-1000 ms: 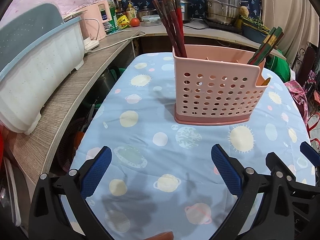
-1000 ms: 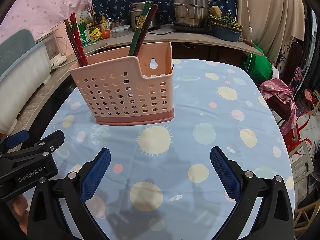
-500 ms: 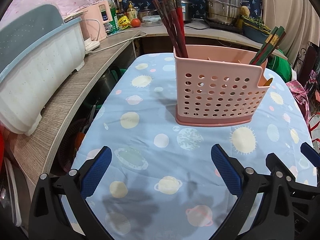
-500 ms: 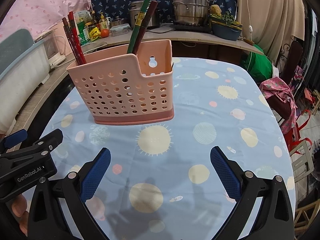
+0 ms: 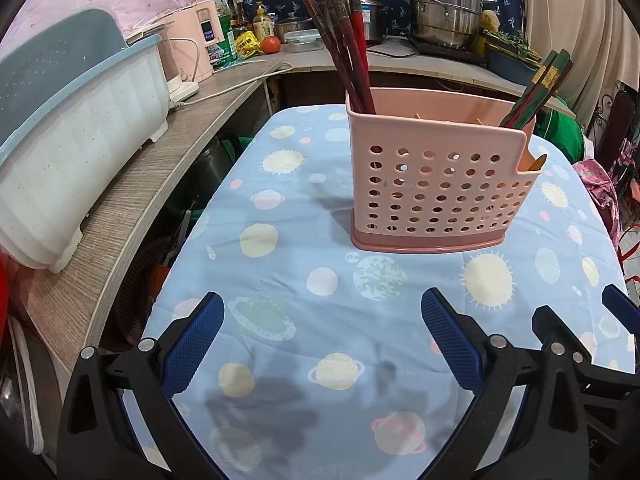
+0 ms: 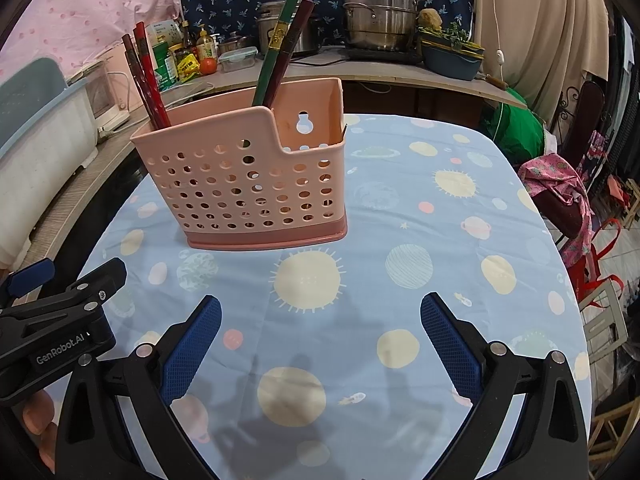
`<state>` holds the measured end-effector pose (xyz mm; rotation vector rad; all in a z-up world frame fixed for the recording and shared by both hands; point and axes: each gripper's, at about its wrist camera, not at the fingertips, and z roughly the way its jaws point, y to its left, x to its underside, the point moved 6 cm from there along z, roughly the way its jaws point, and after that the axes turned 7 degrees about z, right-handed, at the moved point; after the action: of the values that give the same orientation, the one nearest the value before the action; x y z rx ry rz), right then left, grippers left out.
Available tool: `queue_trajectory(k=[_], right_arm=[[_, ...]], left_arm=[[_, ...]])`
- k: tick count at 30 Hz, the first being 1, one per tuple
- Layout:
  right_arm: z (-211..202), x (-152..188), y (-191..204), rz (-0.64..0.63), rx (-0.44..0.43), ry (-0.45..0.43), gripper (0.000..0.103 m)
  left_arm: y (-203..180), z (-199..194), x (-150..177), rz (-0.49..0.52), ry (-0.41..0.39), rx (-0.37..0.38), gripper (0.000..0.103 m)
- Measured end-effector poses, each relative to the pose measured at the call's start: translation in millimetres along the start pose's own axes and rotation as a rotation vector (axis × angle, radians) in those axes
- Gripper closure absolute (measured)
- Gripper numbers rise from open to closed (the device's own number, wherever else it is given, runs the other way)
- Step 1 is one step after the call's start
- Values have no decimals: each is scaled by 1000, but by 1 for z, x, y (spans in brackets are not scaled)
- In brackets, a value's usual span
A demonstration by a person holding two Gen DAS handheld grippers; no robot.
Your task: Organize utensils
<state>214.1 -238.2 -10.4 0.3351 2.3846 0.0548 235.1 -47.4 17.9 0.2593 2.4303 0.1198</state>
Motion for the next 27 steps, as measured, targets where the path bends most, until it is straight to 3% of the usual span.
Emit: queue_trajectory(k=[27], right_arm=[[5,-1,-2,7,1,3,7]], left_arm=[[-1,3,-3,8,-2,-10,9]])
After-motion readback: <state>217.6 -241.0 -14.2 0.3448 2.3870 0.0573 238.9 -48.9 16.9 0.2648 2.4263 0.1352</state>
